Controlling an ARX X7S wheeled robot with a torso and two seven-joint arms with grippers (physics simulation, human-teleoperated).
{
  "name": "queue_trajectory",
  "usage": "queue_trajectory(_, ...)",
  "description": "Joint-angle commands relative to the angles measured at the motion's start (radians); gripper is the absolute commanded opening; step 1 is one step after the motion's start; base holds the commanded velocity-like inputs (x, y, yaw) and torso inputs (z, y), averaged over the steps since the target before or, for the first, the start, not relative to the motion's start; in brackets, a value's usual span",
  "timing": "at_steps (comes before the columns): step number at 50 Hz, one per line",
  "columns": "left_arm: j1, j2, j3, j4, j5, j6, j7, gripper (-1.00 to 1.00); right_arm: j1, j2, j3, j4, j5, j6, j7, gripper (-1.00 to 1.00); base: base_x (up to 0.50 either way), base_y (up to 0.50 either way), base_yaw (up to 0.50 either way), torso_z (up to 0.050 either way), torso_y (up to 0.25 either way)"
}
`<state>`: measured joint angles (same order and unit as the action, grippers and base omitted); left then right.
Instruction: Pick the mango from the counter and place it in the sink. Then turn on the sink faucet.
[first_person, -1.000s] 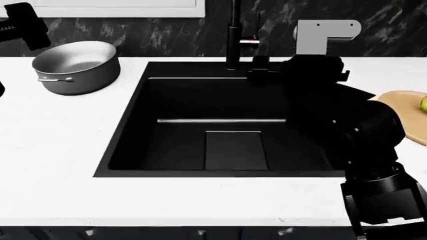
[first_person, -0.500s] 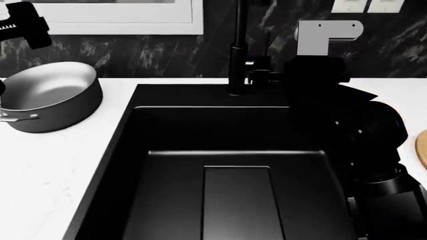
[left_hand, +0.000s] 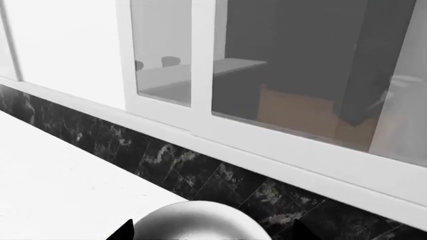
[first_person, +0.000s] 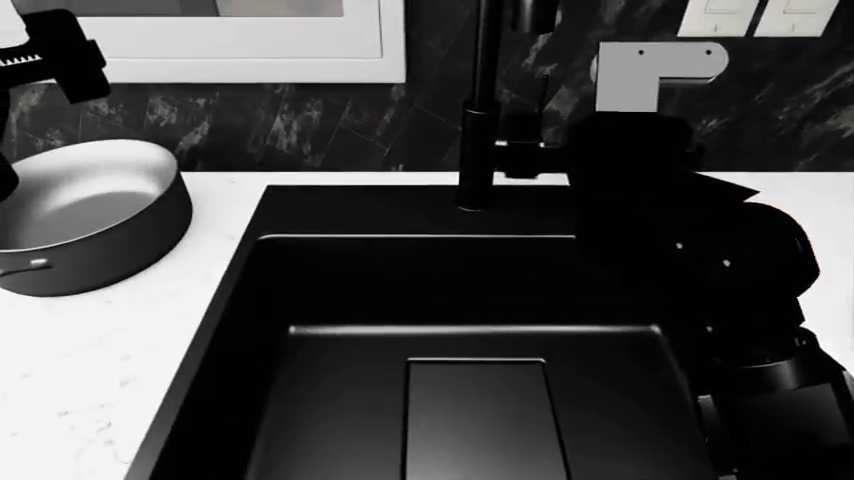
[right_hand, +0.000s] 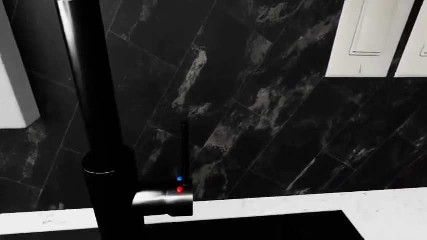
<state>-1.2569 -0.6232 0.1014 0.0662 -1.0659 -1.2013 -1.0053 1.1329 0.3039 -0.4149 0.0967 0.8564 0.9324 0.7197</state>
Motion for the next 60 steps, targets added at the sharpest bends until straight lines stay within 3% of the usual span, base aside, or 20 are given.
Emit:
queue_trajectory(1,0.02,-0.01,-0.007,0.002,-0.005,0.008,0.006,1.0,-0.043,0.038,0.138,-0.202,0.195,0.169,0.165,1.0,0.0,0.0,0.0,0.0,0.0)
queue_trajectory(8,0.028,-0.005,0.0,-0.007,0.005,0.023,0.012,1.0,-0.03,0.1,0.325,-0.433,0.681,0.421,0.524,1.0,0.0,0.0,0.0,0.0,0.0)
queue_trajectory(16,0.02,-0.007,0.0,-0.01,0.001,0.018,0.009,1.0,-0.033,0.221,0.354,-0.438,0.932,0.444,0.726,1.0,0.0,0.0,0.0,0.0,0.0)
queue_trajectory(19,0.03,-0.006,0.004,-0.008,0.006,0.024,0.011,1.0,-0.046,0.316,0.309,-0.461,1.116,0.341,0.849,1.0,0.0,0.0,0.0,0.0,0.0)
queue_trajectory(25,0.027,-0.002,0.004,-0.009,0.002,0.022,0.005,1.0,-0.013,0.545,0.087,-0.549,1.268,0.063,0.848,1.0,0.0,0.0,0.0,0.0,0.0)
queue_trajectory(32,0.035,-0.004,0.003,-0.011,0.001,0.028,0.01,1.0,-0.048,0.679,0.046,-0.597,1.358,-0.044,0.832,1.0,0.0,0.0,0.0,0.0,0.0)
queue_trajectory(40,0.038,-0.004,0.015,-0.032,0.02,0.05,0.028,1.0,0.042,0.889,-0.06,-0.613,1.5,-0.125,0.842,1.0,0.0,0.0,0.0,0.0,0.0)
queue_trajectory(47,0.036,-0.002,0.013,-0.027,0.013,0.045,0.02,1.0,0.017,1.031,-0.019,-0.614,1.529,-0.2,0.796,1.0,0.0,0.0,0.0,0.0,0.0)
queue_trajectory(49,0.032,-0.003,0.016,-0.029,0.015,0.044,0.022,1.0,-0.02,1.13,0.009,-0.636,1.544,-0.245,0.76,1.0,0.0,0.0,0.0,0.0,0.0)
queue_trajectory(60,0.031,-0.005,0.014,-0.024,0.008,0.039,0.015,1.0,-0.062,1.265,0.019,-0.669,1.573,-0.326,0.713,1.0,0.0,0.0,0.0,0.0,0.0)
